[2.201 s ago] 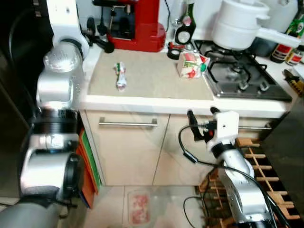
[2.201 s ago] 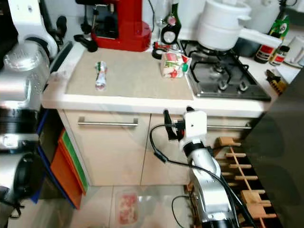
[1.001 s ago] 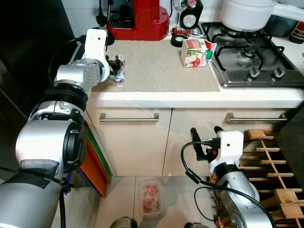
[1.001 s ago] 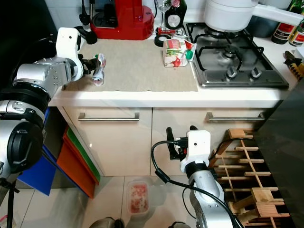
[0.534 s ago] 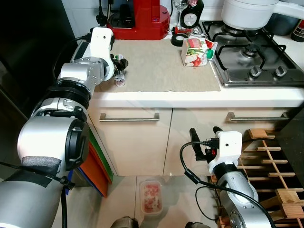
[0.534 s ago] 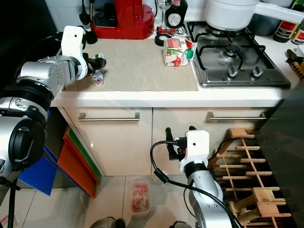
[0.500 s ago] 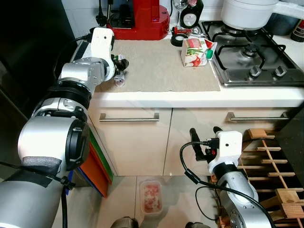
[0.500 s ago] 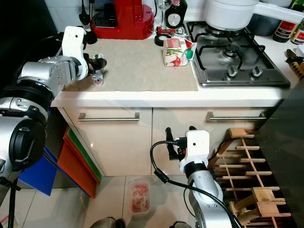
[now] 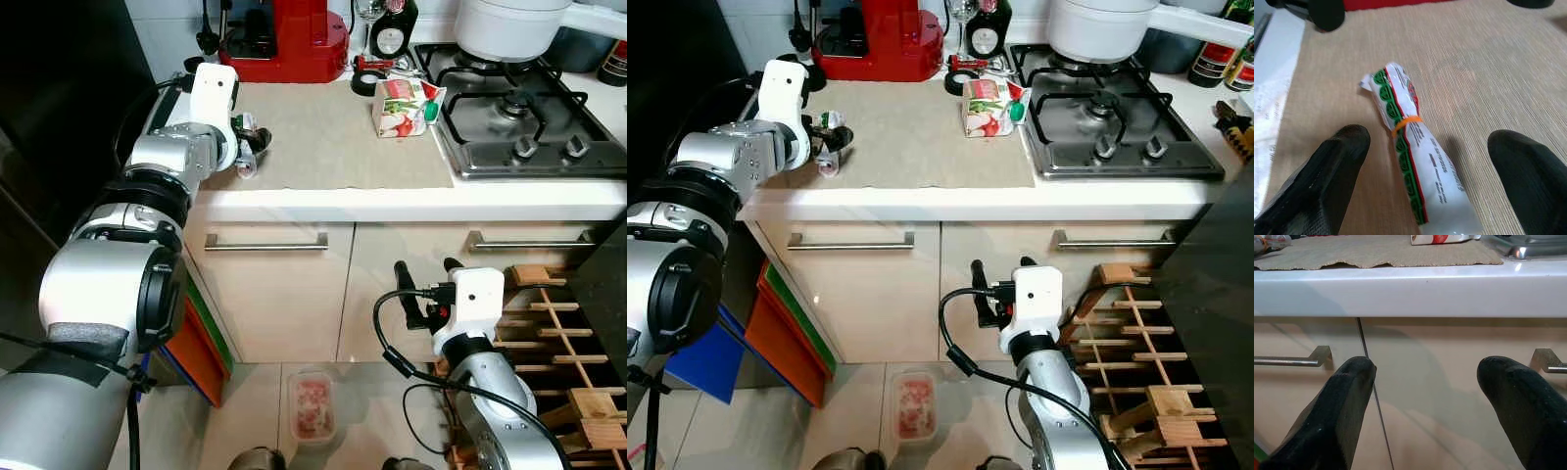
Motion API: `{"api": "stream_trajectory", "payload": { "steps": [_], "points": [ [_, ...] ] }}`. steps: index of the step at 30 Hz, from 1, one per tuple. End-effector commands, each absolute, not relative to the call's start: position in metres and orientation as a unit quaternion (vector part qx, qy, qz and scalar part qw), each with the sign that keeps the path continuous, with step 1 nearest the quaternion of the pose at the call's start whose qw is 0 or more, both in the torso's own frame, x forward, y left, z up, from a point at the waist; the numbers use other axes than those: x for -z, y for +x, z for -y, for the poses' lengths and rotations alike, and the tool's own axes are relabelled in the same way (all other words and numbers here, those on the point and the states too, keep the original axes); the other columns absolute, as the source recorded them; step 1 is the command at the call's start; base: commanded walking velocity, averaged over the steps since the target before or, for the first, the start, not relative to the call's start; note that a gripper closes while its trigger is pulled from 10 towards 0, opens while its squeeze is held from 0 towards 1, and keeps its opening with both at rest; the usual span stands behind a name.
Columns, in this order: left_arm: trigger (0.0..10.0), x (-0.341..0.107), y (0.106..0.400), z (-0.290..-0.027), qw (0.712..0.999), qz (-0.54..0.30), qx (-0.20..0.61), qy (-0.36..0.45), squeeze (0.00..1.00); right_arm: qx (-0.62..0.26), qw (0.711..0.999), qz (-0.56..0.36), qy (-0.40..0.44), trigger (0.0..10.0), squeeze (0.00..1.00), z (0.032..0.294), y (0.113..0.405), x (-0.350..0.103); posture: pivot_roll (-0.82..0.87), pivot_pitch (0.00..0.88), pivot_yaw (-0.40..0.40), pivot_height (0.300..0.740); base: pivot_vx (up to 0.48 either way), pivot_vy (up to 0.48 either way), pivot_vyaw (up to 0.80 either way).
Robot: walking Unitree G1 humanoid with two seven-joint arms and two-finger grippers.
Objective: Restocking fridge
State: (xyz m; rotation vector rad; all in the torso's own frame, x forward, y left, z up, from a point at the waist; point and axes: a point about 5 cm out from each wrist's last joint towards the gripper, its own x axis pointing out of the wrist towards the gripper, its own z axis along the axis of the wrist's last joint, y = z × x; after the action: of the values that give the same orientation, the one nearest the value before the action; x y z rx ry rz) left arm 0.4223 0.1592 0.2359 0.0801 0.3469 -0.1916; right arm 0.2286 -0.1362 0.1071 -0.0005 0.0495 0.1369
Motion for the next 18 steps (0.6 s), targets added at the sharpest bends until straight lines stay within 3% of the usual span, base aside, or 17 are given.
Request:
{"api": "stream_trajectory", "payload": {
  "steps": [1, 5, 18],
  "points": [
    [10.0, -0.236, 0.423, -0.158, 0.979, -0.174, 0.094, 0.042, 0.00, -0.069, 0.997, -0.024, -0.001, 10.0, 0.28, 0.137, 0.228, -0.110, -0.04, 0.059, 0.067, 0.740, 0.000, 0.000, 0.00],
    [10.0, -0.227, 0.421, -0.159, 0.976, -0.184, 0.094, 0.069, 0.00, -0.066, 0.998, -0.025, -0.003, 10.0, 0.28, 0.138, 0.226, -0.110, -0.06, 0.069, 0.071, 0.740, 0.000, 0.000, 0.00],
    [10.0, -0.206, 0.417, -0.159, 0.972, -0.219, 0.079, 0.005, 0.00, -0.067, 0.997, -0.032, -0.004, 10.0, 0.28, 0.140, 0.226, -0.109, -0.05, 0.073, 0.052, 0.740, 0.000, 0.000, 0.00]
  ]
}}
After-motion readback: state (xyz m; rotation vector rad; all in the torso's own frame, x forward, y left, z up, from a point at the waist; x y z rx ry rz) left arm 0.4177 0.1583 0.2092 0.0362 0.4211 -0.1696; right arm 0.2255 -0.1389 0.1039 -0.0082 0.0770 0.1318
